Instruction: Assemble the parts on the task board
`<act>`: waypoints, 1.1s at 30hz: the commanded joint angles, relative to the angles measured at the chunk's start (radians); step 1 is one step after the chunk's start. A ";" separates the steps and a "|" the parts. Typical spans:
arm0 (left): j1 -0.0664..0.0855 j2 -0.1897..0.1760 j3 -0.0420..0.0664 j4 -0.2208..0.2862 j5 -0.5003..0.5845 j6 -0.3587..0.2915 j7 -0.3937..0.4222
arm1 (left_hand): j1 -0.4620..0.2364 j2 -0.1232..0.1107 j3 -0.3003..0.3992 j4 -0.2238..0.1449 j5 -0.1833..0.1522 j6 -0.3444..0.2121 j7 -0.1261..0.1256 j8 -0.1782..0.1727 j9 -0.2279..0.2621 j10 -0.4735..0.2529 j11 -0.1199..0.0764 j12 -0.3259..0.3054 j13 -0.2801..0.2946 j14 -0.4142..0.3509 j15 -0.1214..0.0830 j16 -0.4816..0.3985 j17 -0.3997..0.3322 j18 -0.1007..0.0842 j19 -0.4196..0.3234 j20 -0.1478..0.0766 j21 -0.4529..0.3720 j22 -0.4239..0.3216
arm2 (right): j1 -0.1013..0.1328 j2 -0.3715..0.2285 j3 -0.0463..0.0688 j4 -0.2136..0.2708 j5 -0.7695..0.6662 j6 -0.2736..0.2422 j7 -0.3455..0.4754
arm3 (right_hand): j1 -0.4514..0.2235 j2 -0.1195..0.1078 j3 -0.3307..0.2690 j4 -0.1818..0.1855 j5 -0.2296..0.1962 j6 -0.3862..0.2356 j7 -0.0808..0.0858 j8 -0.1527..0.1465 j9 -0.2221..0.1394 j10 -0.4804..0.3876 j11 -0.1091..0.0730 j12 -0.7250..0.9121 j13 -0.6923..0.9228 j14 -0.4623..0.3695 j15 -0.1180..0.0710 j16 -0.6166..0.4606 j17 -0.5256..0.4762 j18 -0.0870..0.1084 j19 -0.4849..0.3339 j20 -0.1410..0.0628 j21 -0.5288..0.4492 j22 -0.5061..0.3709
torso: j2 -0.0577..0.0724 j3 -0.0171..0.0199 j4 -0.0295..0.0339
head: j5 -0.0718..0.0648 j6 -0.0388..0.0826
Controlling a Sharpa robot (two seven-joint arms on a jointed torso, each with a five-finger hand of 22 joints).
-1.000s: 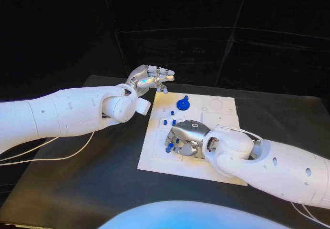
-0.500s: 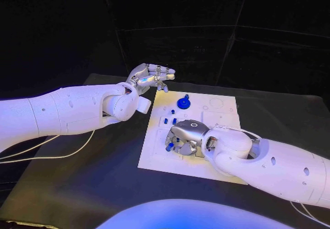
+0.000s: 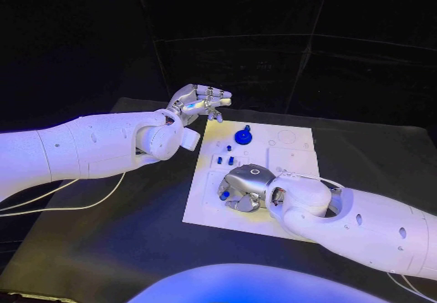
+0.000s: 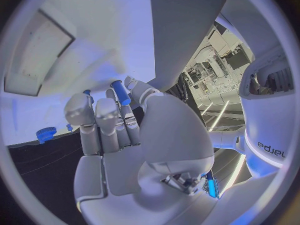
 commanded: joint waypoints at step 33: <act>0.001 -0.002 0.000 -0.003 0.002 0.020 -0.003 | -0.002 0.010 -0.009 -0.001 0.004 -0.008 -0.002 0.002 -0.001 -0.009 -0.001 0.006 -0.001 -0.008 -0.002 -0.006 -0.003 0.014 0.005 0.001 -0.006 -0.003 | 0.038 -0.287 0.035 0.243 0.231 -0.227 0.045 | 0.003 0.022 -0.165 0.018 0.037 -0.060 -0.007 0.017 0.011 -0.011 -0.011 0.156 0.015 -0.010 -0.010 -0.020 -0.069 0.021 -0.009 -0.003 -0.048 -0.049 | -0.004 0.0000 -0.0053 | -0.049 0.036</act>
